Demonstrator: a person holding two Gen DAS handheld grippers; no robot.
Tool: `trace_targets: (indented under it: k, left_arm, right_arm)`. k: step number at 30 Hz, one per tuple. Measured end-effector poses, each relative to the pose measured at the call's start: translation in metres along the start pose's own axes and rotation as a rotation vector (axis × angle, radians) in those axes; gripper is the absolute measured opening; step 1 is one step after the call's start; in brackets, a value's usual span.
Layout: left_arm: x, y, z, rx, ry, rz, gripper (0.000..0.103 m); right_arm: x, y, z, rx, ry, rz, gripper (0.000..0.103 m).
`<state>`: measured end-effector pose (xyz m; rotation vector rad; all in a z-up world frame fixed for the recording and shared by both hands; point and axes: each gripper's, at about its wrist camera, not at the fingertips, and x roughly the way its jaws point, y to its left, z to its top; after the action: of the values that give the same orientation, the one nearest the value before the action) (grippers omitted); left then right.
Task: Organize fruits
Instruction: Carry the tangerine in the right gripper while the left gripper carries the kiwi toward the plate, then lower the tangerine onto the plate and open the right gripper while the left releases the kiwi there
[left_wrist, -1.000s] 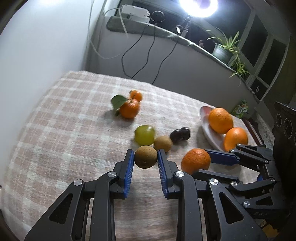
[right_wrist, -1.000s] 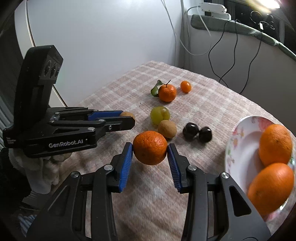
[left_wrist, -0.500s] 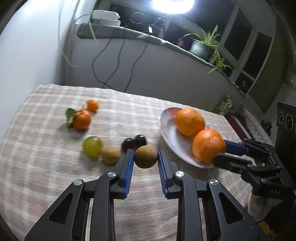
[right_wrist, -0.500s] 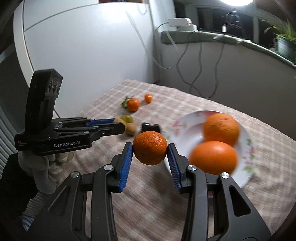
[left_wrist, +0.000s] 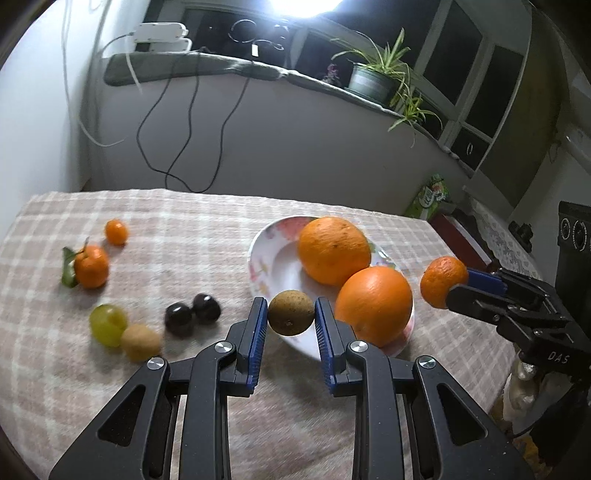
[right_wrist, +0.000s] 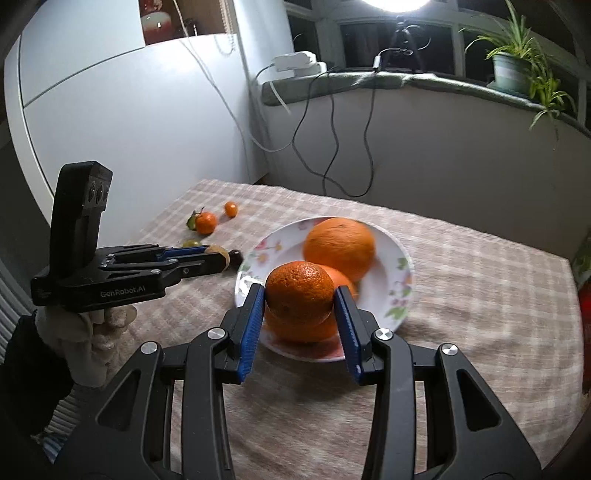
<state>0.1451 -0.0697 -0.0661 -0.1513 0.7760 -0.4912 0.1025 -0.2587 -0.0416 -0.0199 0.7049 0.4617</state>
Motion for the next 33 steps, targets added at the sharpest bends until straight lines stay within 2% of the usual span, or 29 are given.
trace_targets:
  k: [10,17,33]
  left_arm:
    - [0.023,-0.011,0.009,0.021,0.029,0.001,0.024]
    - [0.032,-0.009,0.009,0.019,0.042,0.01,0.024]
    - [0.041,-0.009,0.012,0.023,0.059,0.018,0.025]
  right_arm:
    - [0.011,-0.035,0.002,0.033,0.019,-0.064,0.04]
    - [0.03,-0.061,0.001,0.074,0.055,-0.076,0.041]
    - [0.051,-0.068,0.002,0.08,0.093,-0.06,0.041]
